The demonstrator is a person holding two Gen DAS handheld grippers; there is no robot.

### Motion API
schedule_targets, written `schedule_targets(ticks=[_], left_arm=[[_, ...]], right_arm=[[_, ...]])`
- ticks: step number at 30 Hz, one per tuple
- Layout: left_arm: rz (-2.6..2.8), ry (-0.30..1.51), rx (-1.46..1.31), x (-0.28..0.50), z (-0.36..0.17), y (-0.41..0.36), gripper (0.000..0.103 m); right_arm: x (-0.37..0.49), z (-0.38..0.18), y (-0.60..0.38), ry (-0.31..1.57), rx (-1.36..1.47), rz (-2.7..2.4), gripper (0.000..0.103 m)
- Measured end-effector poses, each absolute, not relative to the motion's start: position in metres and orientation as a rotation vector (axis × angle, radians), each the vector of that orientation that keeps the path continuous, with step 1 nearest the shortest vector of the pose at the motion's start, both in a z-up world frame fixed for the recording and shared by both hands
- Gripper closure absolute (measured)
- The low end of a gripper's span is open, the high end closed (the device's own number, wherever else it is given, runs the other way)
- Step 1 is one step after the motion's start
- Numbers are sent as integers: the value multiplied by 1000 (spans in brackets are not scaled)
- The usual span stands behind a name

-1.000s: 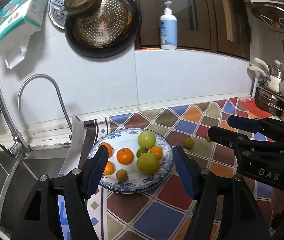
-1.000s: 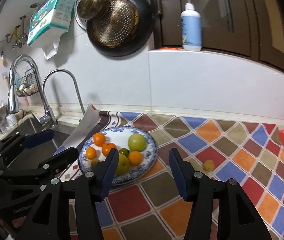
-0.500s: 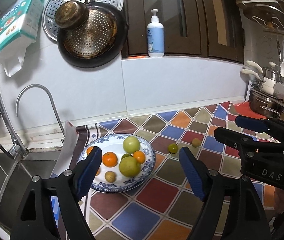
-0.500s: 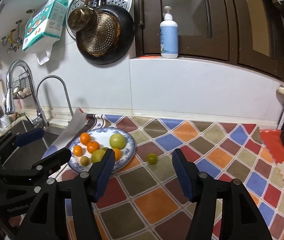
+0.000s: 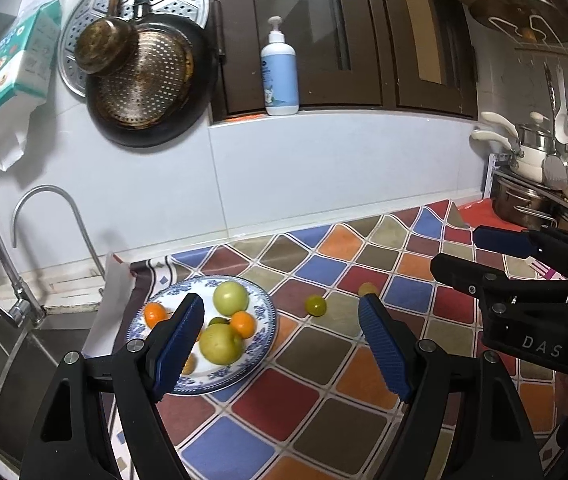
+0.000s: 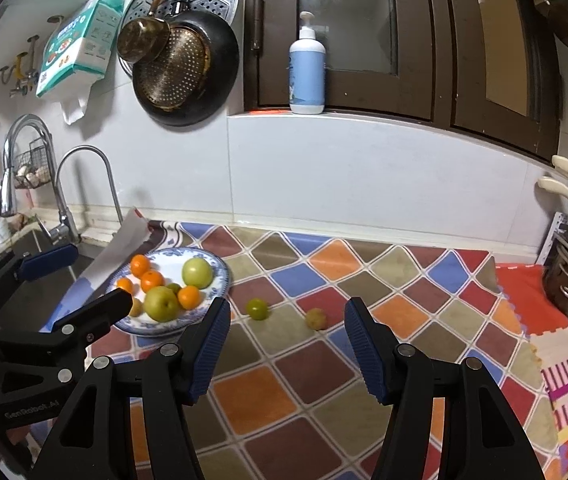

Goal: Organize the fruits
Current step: 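Withdraw both grippers from the plate toward the last two fruits on the mat, then close the left gripper on a small green fruit while the right gripper grasps a brownish fruit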

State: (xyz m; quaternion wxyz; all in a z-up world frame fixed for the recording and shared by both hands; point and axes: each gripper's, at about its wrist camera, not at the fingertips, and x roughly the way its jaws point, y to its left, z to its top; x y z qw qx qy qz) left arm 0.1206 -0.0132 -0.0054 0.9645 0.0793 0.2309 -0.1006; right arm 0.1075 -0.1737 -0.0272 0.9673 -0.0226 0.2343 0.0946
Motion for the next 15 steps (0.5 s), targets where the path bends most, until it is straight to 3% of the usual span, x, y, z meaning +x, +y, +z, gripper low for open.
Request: schedule_targets(ticks=[15], left_arm=[[-273,543,202,176,-40,-38,24]], right_arm=[[158,-58,-192,547,-40,201,43]])
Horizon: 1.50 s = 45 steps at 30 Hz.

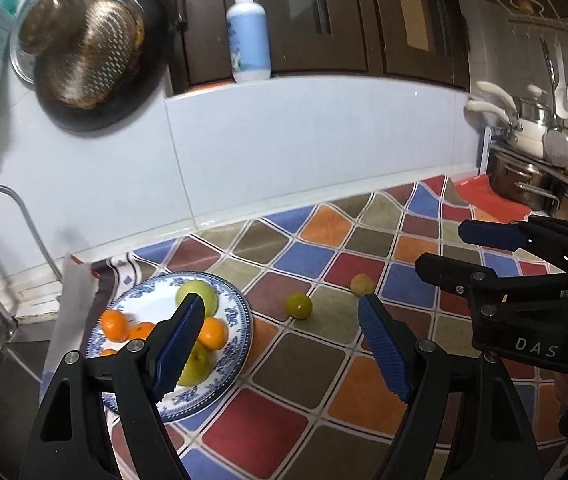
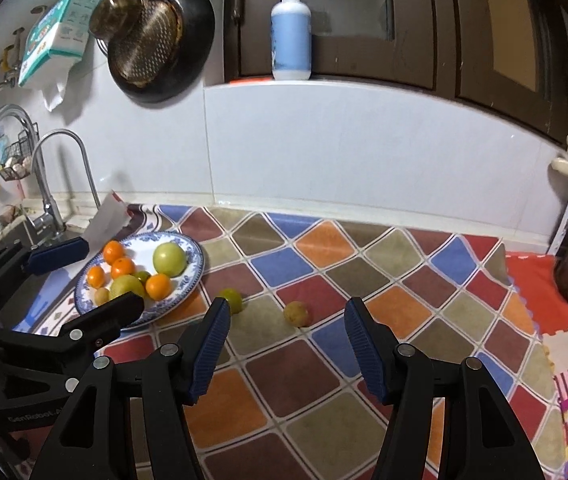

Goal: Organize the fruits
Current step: 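Close the left gripper on a small green fruit while the right gripper grasps a brownish fruit, then carry the green fruit in the left gripper over the plate while the right gripper carries the brownish fruit there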

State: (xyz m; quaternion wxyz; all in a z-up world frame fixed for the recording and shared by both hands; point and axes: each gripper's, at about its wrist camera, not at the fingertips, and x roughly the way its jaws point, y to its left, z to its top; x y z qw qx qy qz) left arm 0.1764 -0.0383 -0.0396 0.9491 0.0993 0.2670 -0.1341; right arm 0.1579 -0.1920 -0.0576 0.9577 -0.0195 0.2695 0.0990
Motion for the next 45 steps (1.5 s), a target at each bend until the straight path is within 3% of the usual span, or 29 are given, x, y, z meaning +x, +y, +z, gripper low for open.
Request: schedule_targets(ticks=[9,16,38,45], left_arm=[[-309,608,235,213,-70,-49,29],[-338,675,236,242,-91,-57,36],[-401,847,209,293,-129,-71,73],[-394,844,212,293,-128,-70,73]], right_arm=[[199,-90,-191,632,-43,223,44],[230,-114,-194,707,-13,250,50],[274,-145,-195,816,31,289,72],[277,-146,-193,815,33,298,74]])
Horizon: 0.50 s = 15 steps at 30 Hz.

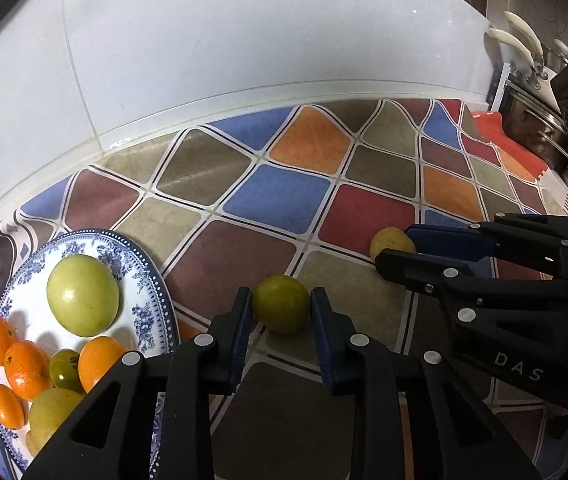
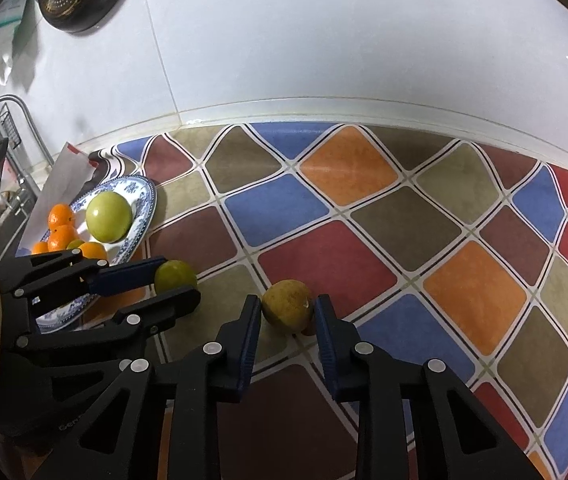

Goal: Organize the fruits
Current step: 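Carry the green fruit in the left gripper over the plate while the right gripper carries the brownish fruit there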

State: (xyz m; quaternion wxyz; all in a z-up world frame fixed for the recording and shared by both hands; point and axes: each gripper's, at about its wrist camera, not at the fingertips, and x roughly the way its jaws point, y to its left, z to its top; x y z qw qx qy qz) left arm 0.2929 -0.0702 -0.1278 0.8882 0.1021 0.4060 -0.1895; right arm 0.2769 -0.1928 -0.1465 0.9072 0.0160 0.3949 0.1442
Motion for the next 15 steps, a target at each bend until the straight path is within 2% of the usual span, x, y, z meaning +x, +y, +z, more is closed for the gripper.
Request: schedule_targets(ticks=[15], left_arm=[[-360,778,187,254,-100,-54,73]], right_arm=[[248,-123,-192,752,32,290,75]])
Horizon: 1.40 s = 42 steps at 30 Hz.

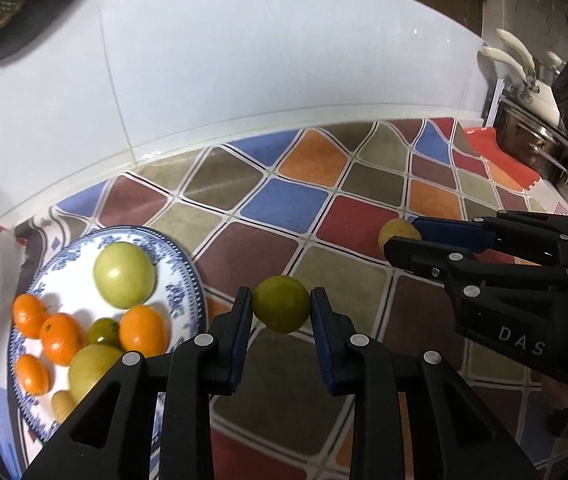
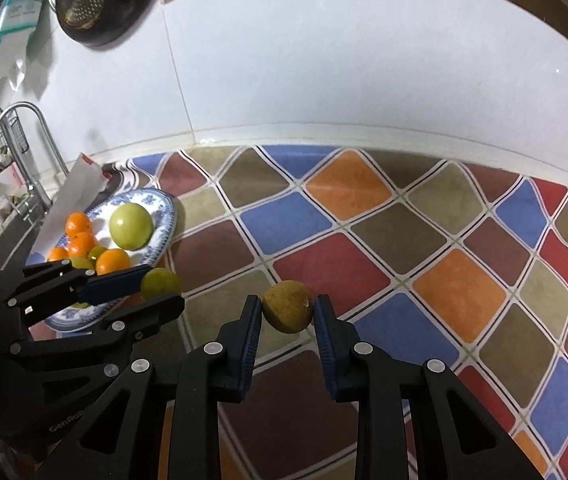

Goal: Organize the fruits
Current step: 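Carry the green fruit in the left gripper over the plate while the right gripper carries the brownish fruit there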

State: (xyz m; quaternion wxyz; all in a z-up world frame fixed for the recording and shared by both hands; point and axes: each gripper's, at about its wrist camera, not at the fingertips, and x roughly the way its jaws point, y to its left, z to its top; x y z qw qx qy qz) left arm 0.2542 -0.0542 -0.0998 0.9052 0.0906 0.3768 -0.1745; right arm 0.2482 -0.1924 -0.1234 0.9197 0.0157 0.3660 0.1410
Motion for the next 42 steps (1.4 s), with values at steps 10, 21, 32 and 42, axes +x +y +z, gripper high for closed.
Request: schedule_targets(ticks=[10,21,32,42], left_arm=[[-312,710,148,214,-70,-35,73],[-238,630,113,173,-36,-7,73],[-196,565,96,146,-12,16,73],[-179,541,102,135,-3,38,73]], right_arm=[[212,-91,-179,675,25,316,75],[177,-58,-159,596,15,361,75],[152,-37,-138,535,4,396,75],[140,-28,-116,509,7,414,75]])
